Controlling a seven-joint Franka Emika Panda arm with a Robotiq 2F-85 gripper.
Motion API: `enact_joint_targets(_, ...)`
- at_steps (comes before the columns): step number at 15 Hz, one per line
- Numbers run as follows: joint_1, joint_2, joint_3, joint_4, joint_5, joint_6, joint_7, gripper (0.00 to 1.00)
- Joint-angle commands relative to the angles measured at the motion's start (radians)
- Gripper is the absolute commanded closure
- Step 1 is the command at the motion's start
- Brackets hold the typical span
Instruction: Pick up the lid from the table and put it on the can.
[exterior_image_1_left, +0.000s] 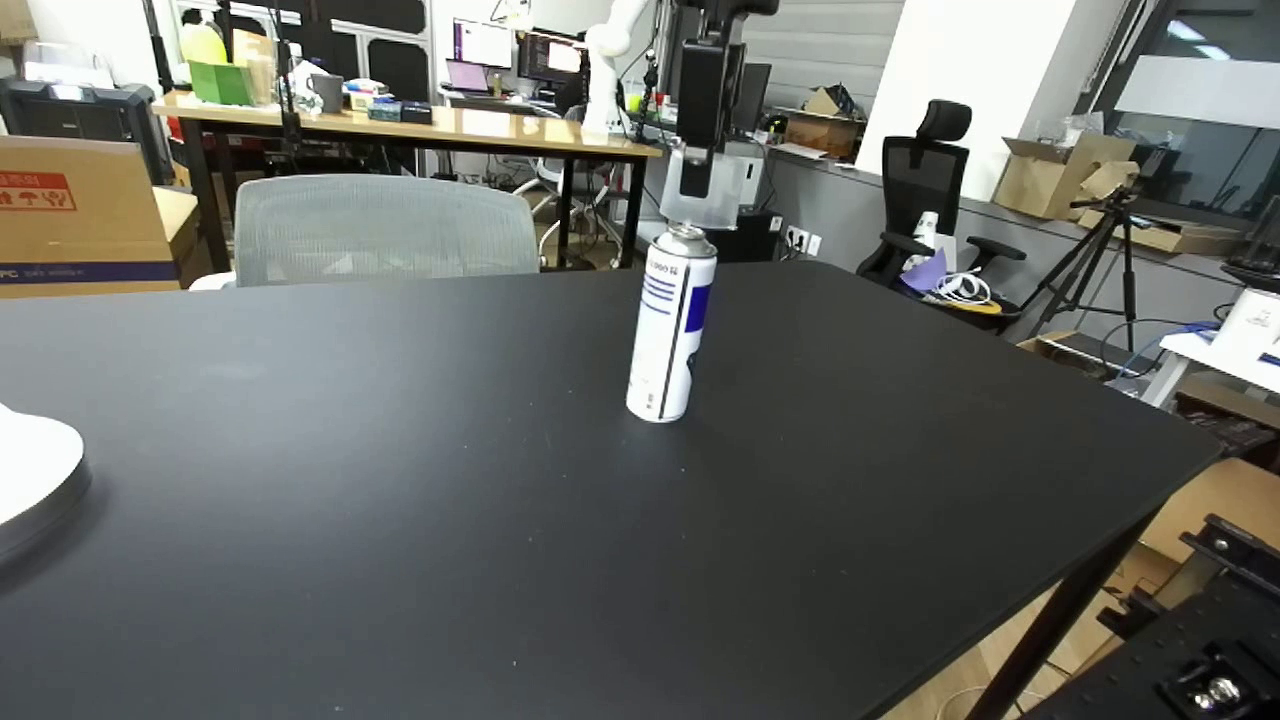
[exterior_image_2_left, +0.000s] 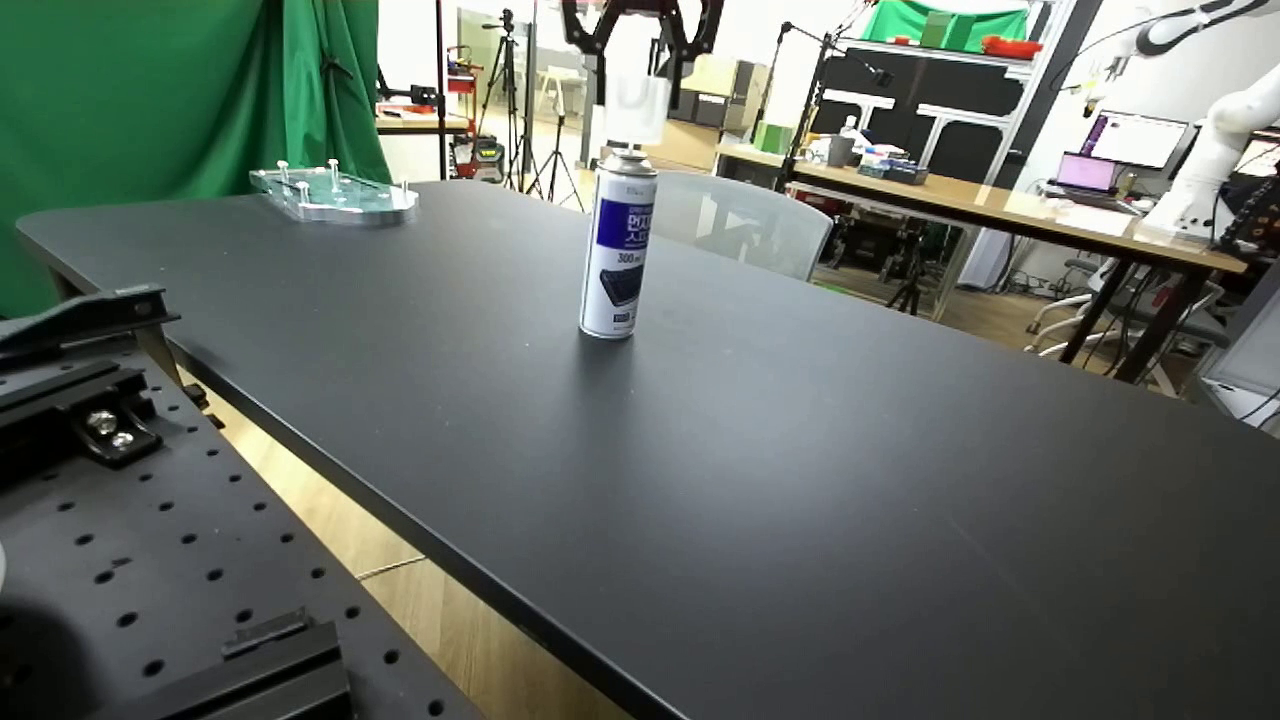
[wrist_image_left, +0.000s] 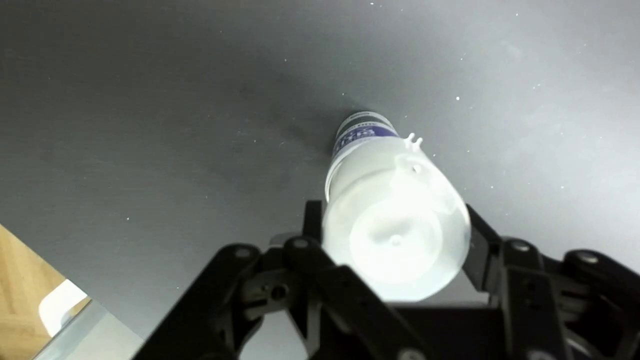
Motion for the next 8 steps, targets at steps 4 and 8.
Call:
enact_joint_targets(4,0.003,0.003,-0.006,-0.034,-0.001,0.071,0.015,0.6)
enact_joint_targets(8,0.002,0.019,-0.005,-0.035,-0.001,0.097,0.017,0.6)
